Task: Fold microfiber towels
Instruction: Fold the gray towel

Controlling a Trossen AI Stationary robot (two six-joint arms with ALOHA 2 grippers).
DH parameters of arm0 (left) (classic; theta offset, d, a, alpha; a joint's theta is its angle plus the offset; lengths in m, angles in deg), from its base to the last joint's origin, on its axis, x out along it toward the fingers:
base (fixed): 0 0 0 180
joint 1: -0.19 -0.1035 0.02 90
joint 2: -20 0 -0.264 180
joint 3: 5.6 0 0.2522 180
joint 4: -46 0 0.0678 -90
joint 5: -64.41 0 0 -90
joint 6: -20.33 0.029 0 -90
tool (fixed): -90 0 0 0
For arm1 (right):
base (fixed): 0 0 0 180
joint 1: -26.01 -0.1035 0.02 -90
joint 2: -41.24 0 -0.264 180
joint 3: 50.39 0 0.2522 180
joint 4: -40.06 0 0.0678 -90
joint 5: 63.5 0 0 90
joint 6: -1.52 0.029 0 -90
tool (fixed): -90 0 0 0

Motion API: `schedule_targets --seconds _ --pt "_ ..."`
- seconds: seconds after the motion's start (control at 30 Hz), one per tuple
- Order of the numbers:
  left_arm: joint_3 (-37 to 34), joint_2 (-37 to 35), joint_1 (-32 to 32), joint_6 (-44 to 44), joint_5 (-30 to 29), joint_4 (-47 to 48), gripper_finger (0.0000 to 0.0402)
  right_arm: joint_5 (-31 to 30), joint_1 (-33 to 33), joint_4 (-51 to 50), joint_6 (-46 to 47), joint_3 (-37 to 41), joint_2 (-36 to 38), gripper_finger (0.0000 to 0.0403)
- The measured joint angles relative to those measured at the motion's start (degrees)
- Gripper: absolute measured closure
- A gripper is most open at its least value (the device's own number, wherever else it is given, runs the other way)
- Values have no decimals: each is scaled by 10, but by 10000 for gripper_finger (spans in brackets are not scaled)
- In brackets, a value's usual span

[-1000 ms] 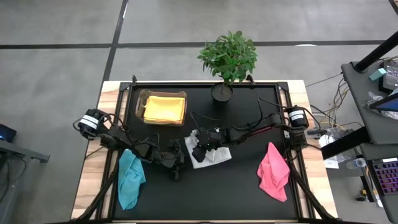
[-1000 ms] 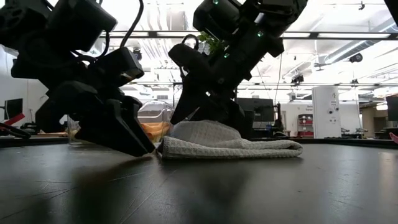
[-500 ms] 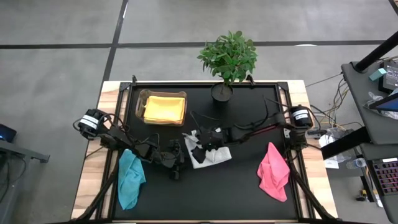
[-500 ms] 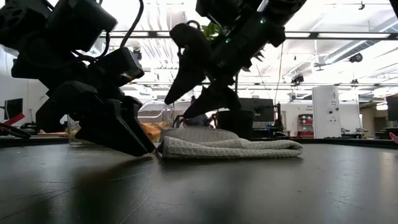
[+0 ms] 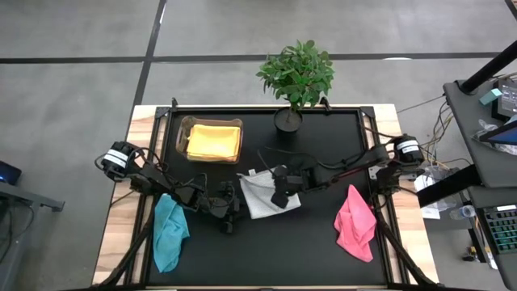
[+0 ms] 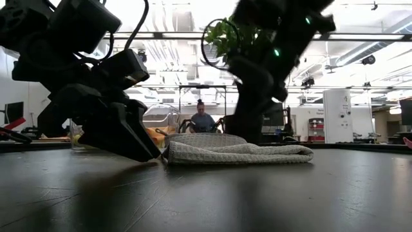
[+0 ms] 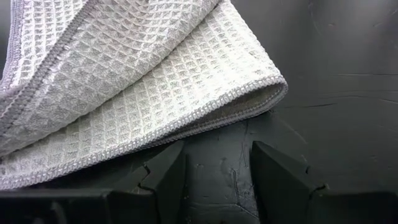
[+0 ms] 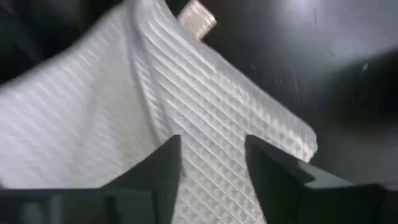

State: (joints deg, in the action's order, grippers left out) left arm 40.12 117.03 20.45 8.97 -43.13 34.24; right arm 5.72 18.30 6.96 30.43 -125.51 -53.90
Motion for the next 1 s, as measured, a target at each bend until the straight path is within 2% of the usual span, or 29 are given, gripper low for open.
schedule_targets --seconds 0.2,0.3,0.43,0.5,0.6,0.83,0.9,1.0 --pt "0 0 0 0 0 -1 230 5 0 134 -9 78 -14 331" --pt "0 0 -1 2 -1 -1 230 53 -10 221 -19 95 -16 375" --pt "0 0 -3 2 -4 -2 230 84 -41 375 -23 100 -28 391" --pt "0 0 -4 2 -5 -2 230 86 -55 417 -35 88 -42 390" --pt "0 0 -4 2 -5 -1 231 66 -69 374 -66 56 -52 390" --pt "0 0 -4 1 -4 -1 230 -111 -61 77 -101 -24 -36 390" --pt "0 0 -4 2 -4 -1 230 -122 -50 39 -101 -26 -39 390" --pt "0 0 -4 2 -4 -1 230 -122 -35 51 -101 -10 -42 390"
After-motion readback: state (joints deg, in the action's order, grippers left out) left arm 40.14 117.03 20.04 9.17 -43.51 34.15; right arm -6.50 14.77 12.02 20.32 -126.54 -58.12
